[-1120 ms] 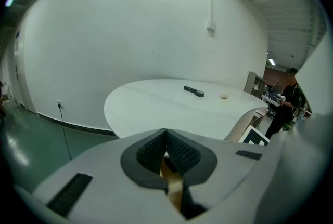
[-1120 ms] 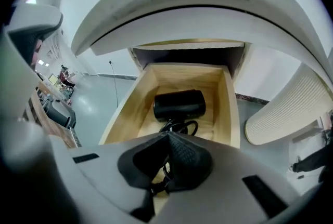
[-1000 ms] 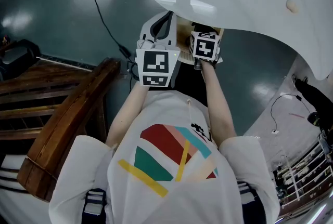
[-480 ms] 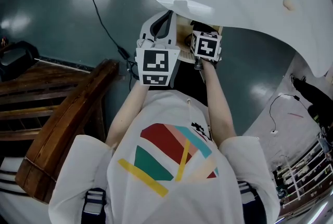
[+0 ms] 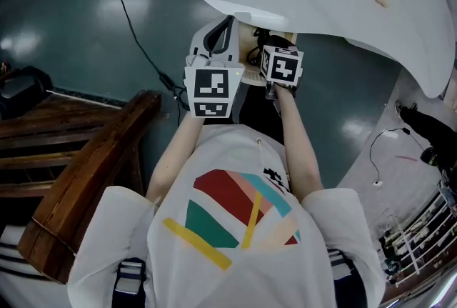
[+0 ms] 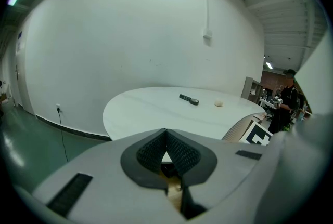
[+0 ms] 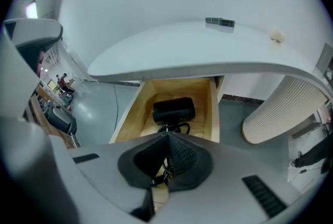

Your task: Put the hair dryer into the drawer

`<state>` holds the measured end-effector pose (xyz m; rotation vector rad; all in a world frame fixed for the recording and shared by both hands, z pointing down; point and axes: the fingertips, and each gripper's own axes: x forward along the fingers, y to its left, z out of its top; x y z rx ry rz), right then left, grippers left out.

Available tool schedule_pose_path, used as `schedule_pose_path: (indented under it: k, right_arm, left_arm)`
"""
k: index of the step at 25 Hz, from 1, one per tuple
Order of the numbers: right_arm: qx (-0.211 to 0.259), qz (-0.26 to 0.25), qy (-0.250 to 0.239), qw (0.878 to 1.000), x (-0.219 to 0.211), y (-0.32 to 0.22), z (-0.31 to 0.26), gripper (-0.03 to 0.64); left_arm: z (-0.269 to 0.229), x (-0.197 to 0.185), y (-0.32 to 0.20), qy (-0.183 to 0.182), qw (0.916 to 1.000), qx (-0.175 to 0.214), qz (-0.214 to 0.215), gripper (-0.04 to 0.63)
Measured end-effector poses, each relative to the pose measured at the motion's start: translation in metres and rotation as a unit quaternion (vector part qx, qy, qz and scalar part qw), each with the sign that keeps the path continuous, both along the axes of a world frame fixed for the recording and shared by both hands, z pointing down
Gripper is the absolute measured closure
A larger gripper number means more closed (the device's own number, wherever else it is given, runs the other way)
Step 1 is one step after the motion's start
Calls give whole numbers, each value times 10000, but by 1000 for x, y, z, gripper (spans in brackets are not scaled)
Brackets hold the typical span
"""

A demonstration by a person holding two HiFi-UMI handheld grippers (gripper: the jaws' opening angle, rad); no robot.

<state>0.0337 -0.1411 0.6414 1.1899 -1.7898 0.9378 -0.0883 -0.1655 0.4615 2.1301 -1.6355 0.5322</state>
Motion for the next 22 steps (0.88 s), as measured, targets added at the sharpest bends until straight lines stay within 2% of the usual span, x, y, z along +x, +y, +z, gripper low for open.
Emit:
schedule_pose_path:
  k: [5, 10, 13, 16, 22]
  right_arm:
    - [213, 45, -117, 9997, 4, 0, -28, 607]
    - [616, 63, -476, 9969, 5, 0, -77, 607]
    - [948, -113, -638, 9934, 1, -1, -112, 607]
    - [1391, -260, -699, 9875, 2, -7, -150, 607]
    - [2300, -102, -1029, 9677, 12, -35, -232, 607]
  left_arm:
    - [-15, 8, 1, 26, 9998, 193, 11, 580]
    - [-31, 15, -2, 60, 9993, 370, -6, 580]
    - [-41, 17, -5, 60, 9988, 473, -58, 580]
    - [-55, 19, -7, 63, 9980, 618, -103, 580]
    - [-92, 19, -13, 30, 9953, 946, -212, 580]
